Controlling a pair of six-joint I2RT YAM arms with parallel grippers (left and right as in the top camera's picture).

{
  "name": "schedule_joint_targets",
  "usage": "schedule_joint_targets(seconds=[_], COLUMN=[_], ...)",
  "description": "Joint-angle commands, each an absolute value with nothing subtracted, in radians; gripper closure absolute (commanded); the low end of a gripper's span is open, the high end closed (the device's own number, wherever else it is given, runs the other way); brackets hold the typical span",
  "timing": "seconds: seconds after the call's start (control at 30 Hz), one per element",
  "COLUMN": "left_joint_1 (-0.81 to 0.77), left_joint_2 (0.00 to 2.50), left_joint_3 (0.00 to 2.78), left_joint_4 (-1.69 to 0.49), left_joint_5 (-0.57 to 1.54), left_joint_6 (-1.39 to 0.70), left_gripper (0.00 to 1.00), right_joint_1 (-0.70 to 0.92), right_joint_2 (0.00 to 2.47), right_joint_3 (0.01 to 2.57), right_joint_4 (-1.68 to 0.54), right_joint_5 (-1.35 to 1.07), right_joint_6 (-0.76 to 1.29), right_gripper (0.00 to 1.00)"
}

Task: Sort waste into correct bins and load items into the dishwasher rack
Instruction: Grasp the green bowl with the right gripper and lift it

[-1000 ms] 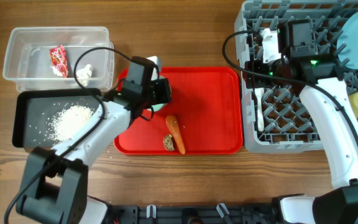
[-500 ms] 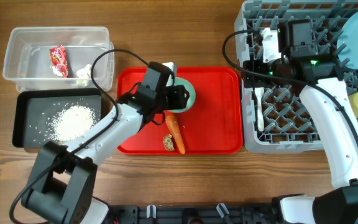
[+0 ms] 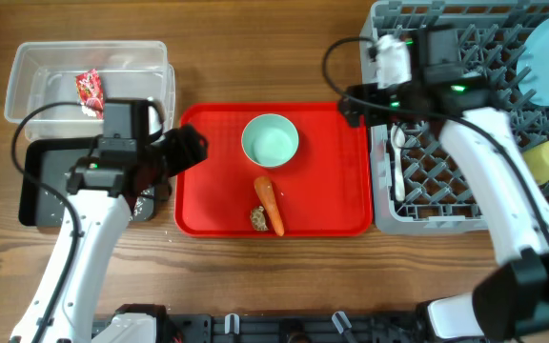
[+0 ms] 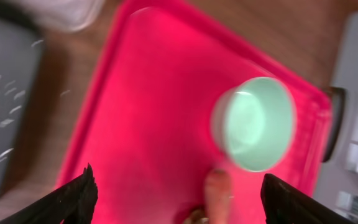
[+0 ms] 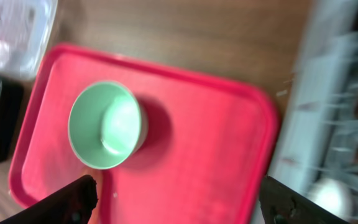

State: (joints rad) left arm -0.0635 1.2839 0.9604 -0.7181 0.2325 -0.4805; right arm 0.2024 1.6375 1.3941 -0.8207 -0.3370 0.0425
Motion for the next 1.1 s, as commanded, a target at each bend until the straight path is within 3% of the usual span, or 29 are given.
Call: schedule_joint_targets(seconds=[0.0, 0.37, 0.6, 0.87, 1.07], left_joint_1=[-0.006, -0.002, -0.002, -0.002, -0.002], left_joint_2=[1.304, 1.329, 1.332, 1.336, 1.336], left_joint_3=[0.963, 0.963, 0.963, 0.963, 0.963], left_joint_4=[-0.757, -0.761, -0.761, -0.761, -0.760], left_joint_5=[0.234, 0.234, 0.234, 0.234, 0.234], left_joint_6=[-0.476, -0.476, -0.476, -0.476, -0.476], left_gripper=[0.13, 0.11, 0.11, 0.11, 0.11], right_joint_1=[0.280, 0.418, 0.433, 0.377, 0.285], right_joint_2=[1.741, 1.995, 2.068, 1.920, 1.697], right_joint_3=[1.399, 1.399, 1.399, 1.460, 1.478], right_joint_4=[-0.802, -0.652, -0.581, -0.611, -0.597], right_joint_5=[-0.370, -0.311, -0.269, -0.074, 0.309], right_joint_6=[0.074, 0.250, 0.325, 0.280, 0.190], right_gripper=[0.21, 0.48, 0.96, 0.96, 0.96])
